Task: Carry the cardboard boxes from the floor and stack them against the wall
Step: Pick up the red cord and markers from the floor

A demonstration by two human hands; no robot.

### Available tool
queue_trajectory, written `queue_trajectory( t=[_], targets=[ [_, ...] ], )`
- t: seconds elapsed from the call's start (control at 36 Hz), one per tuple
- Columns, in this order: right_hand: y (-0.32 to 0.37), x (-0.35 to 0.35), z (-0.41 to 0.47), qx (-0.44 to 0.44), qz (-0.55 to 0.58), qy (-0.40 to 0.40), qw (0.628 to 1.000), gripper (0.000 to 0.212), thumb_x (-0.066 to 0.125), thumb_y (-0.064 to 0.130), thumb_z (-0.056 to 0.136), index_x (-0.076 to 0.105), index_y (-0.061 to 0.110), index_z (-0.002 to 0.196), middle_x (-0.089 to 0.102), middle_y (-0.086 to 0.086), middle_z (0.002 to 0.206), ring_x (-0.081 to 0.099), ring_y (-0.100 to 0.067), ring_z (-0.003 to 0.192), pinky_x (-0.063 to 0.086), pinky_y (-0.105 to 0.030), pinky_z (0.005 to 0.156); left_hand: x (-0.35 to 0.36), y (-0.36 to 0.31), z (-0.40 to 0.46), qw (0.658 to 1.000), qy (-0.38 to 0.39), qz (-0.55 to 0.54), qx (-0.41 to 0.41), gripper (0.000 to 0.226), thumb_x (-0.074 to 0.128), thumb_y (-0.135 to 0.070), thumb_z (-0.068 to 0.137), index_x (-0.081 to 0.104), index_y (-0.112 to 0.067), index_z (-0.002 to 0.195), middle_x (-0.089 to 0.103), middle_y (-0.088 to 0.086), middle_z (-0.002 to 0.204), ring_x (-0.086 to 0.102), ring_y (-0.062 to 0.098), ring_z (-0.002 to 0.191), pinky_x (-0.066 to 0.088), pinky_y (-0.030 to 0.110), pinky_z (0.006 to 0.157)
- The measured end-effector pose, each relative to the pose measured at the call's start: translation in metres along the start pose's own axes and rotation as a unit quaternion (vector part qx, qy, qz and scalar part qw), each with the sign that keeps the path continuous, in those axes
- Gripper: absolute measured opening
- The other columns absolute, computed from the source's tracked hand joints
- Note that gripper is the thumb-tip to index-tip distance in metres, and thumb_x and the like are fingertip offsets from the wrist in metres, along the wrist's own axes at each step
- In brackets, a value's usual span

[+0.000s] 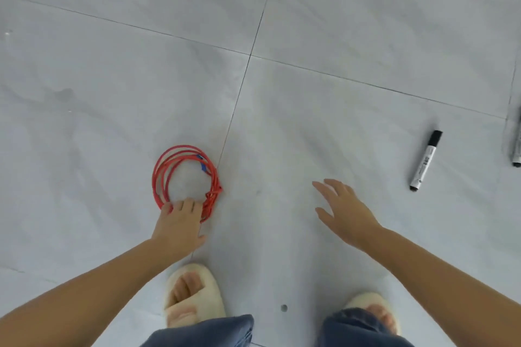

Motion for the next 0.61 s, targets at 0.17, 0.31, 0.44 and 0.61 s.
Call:
queue_trajectory(
  t=[0.17,0.31,0.44,0.61],
  targets=[
    [-0.027,0.037,0.012,-0.086,-0.126,-0.121,0.981,0.084,0.091,0.021,0.046,0.055,0.017,0.122,0.054,-0.015,0.124,0.043,-0.031,0.11,0.055,-0.046,0.07,0.012,0.004,0.024,0.992,-0.072,-0.008,0.099,0.05,0.092,-0.023,0.044,0.064,-0.008,0.083,0.062,0.002,0.064,0.059,0.018,0.049,0.049,0.022,0.047],
    [-0.031,0.036,0.022,-0.133,-0.164,-0.156,0.965,0.097,0.09,0.018,0.034,0.048,0.019,0.121,0.046,-0.013,0.121,0.043,-0.029,0.105,0.055,-0.037,0.061,-0.025,-0.031,0.038,0.982,-0.045,-0.169,0.074,0.024,0.038,-0.033,0.1,0.04,-0.015,0.116,0.043,-0.005,0.086,0.046,0.012,0.076,0.034,0.018,0.067],
    [-0.036,0.006,0.017,-0.115,-0.076,-0.052,0.989,0.046,0.063,0.022,0.085,0.053,0.024,0.13,0.044,0.0,0.14,0.046,-0.022,0.125,0.046,-0.033,0.093,-0.083,-0.063,0.059,0.919,-0.098,-0.374,0.071,0.013,0.051,-0.024,0.094,0.04,-0.02,0.089,0.041,-0.006,0.068,0.04,0.012,0.06,0.034,0.027,0.059],
    [-0.082,-0.039,0.014,0.09,0.21,-0.27,0.935,0.027,0.053,0.016,0.095,0.063,0.015,0.119,0.054,0.001,0.123,0.054,-0.017,0.115,0.038,-0.022,0.09,-0.17,-0.1,0.073,0.817,-0.121,-0.55,0.121,0.014,0.044,-0.017,0.098,0.048,-0.004,0.097,0.044,0.004,0.062,0.042,0.013,0.052,0.039,0.023,0.045]
  ],
)
Point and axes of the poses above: each hand's wrist, its own z-axis towards the middle knuckle, its own x-axis out of the palm, y = z × x, the point moved 1 cm from there along z, towards the middle knuckle
